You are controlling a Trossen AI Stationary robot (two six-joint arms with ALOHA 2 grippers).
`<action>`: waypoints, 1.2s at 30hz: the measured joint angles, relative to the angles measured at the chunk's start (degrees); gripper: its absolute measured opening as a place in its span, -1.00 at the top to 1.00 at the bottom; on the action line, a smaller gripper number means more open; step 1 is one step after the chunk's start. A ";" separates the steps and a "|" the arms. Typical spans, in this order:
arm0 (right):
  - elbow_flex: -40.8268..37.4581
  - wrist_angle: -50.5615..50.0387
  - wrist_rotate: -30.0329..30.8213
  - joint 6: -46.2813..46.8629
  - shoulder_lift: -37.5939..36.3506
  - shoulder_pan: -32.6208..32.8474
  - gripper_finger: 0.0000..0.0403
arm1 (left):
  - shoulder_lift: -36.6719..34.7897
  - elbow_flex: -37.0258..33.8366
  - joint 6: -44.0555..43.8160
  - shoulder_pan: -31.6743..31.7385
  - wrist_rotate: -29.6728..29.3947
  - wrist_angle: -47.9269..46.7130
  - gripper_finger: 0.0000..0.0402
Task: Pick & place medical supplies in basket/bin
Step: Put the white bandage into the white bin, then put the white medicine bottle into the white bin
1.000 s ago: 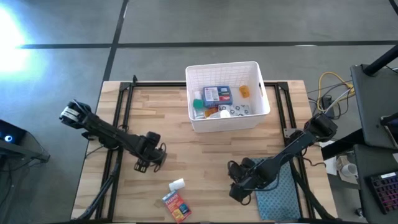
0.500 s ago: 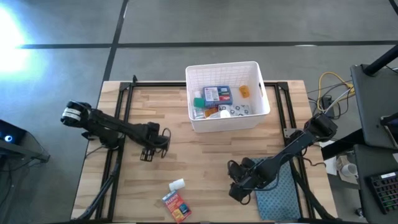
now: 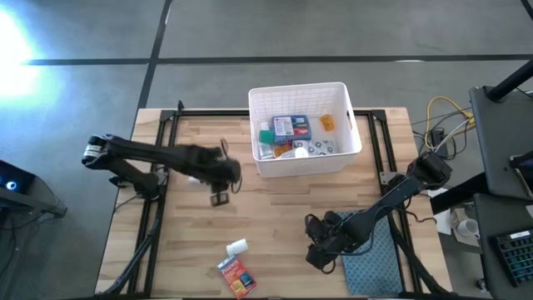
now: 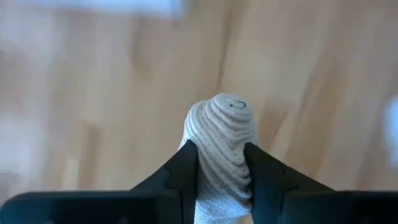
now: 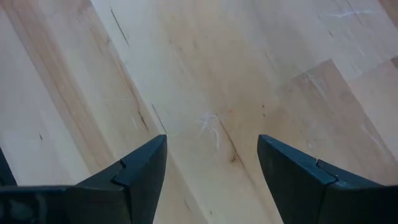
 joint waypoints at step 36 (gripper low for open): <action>0.40 1.69 2.15 9.30 0.00 1.99 -0.19 | -0.03 25.14 16.34 16.88 0.57 38.56 -0.47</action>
